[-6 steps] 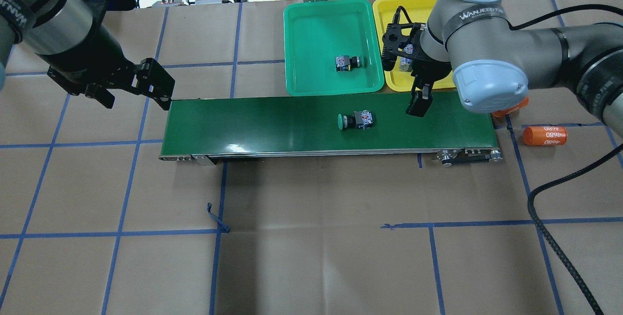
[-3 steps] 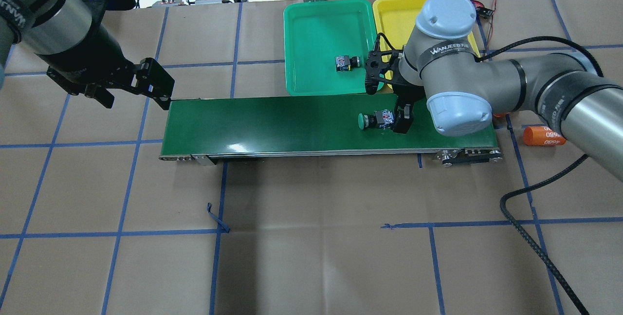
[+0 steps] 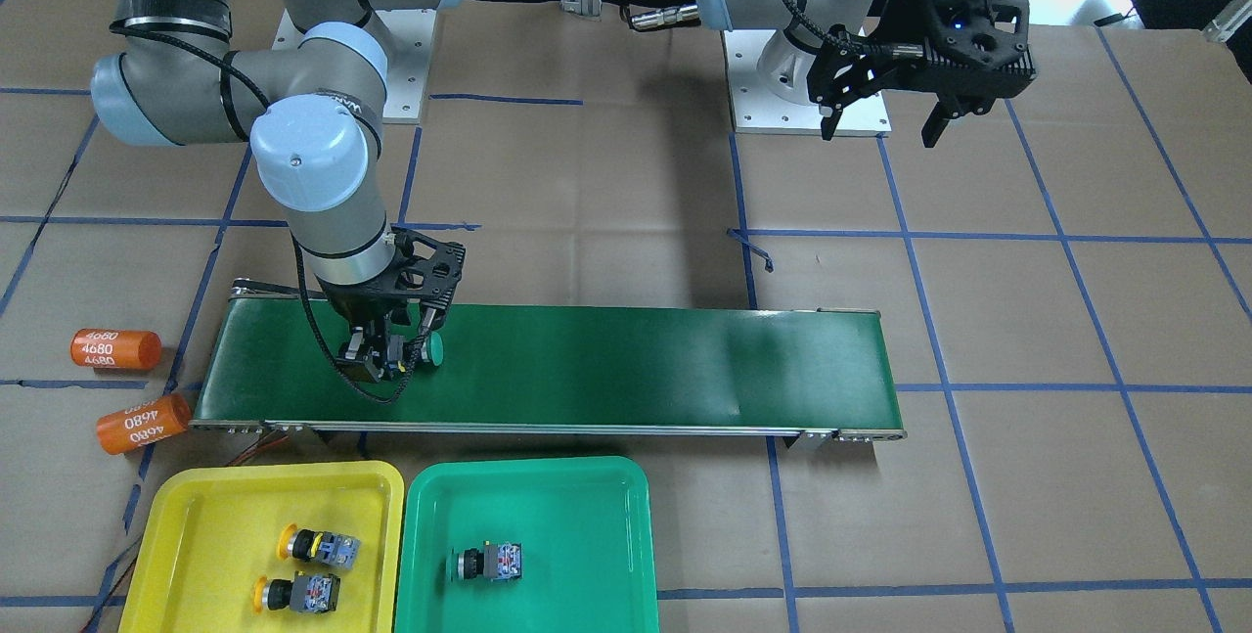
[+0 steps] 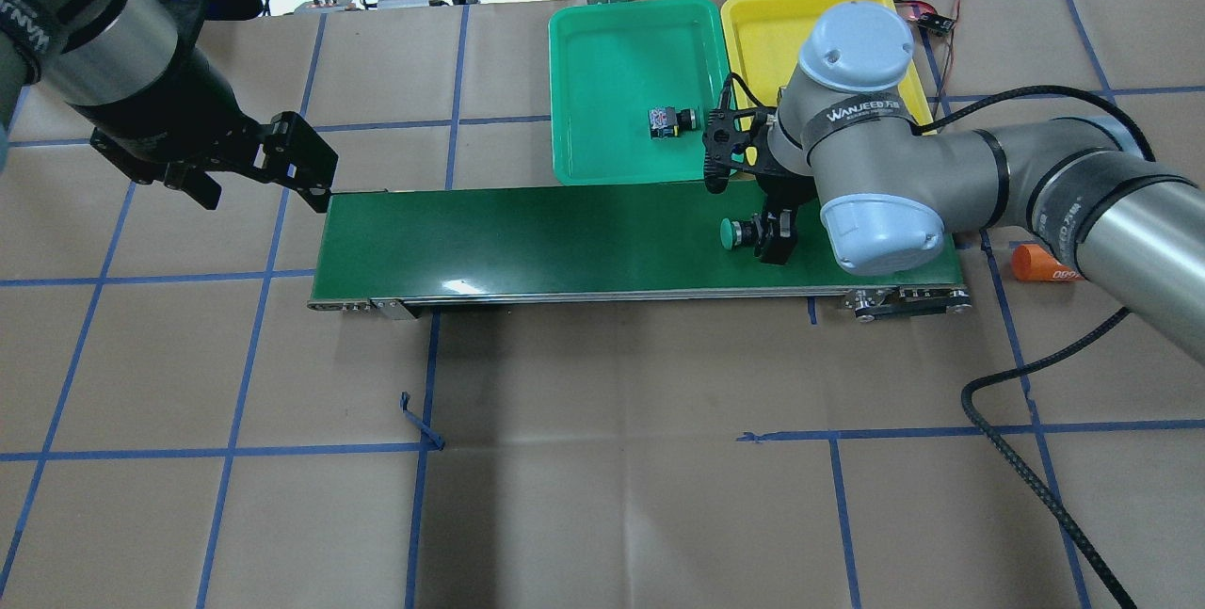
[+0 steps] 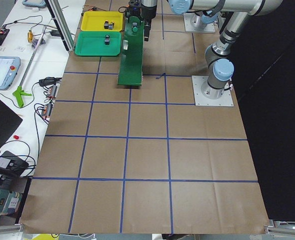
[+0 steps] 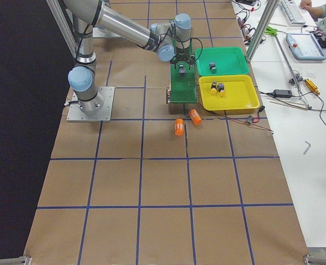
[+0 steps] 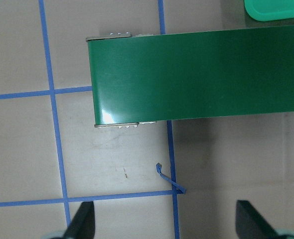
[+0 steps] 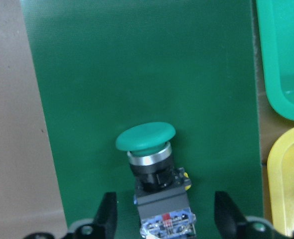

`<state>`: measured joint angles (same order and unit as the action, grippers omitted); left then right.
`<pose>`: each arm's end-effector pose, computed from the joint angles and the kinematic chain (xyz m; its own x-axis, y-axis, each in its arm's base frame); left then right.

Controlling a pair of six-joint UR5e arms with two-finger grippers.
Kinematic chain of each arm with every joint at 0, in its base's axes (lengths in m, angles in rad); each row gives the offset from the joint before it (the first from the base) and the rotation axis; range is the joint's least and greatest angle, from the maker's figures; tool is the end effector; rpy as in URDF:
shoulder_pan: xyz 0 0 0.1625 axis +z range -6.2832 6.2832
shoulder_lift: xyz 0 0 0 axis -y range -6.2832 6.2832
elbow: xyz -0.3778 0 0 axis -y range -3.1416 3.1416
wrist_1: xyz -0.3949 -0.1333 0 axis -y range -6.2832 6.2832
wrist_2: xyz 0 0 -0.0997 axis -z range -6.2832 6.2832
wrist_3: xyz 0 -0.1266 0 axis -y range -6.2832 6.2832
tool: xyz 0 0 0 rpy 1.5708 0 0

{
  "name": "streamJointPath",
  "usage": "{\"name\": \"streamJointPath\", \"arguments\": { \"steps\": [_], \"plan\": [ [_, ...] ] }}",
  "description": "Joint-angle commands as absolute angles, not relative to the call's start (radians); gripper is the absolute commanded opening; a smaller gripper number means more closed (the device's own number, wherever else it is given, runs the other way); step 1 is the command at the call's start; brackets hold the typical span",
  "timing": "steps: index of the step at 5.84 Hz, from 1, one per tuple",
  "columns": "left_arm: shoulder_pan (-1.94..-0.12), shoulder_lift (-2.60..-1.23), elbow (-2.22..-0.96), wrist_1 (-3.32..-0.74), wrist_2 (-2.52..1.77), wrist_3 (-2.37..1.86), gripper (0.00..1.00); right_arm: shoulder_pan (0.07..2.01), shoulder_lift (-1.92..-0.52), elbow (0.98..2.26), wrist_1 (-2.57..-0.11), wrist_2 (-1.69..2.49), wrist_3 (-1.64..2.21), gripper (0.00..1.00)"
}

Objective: Sort buttons by color to trays
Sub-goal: 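Lift the green-capped button and carry it over the green tray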

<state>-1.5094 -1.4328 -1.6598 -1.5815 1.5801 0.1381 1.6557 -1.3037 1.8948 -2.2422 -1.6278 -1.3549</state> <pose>-0.1045 -0.4542 0.4334 -0.9970 0.0762 -0.0145 0.0767 0.9964 -0.0366 0.1712 -0.5245 0.1888 -0.1306 -0.9873 0.0905 -0.9902 0.1345 0.0383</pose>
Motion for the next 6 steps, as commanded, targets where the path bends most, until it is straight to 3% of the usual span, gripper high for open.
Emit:
{"name": "streamJointPath", "arguments": {
  "steps": [1, 2, 3, 4, 6],
  "plan": [
    [-1.509, -1.433, -1.660, -1.582, 1.580, 0.138, 0.98, 1.623, -1.302, 1.913, -2.249, -1.687, -1.473, 0.59],
    [-1.509, -1.433, -1.660, -1.582, 1.578, 0.138, 0.98, 1.590, -1.304, 1.916, -2.253, -1.680, -1.505, 0.43],
    [-1.509, -1.433, -1.660, -1.580, 1.578, 0.138, 0.98, 1.586, -1.305, 1.913, -2.255, -1.675, -1.511, 0.16],
    [-1.509, -1.433, -1.660, -1.582, 1.578, 0.138, 0.98, 1.580, -1.319, 1.898, -2.252, -1.677, -1.506, 0.08],
    [-1.509, -1.431, -1.658, -1.582, 1.580, 0.138, 0.98, 1.577, -1.385, 1.798, -2.167, -1.681, -1.497, 0.08]
  ]
}}
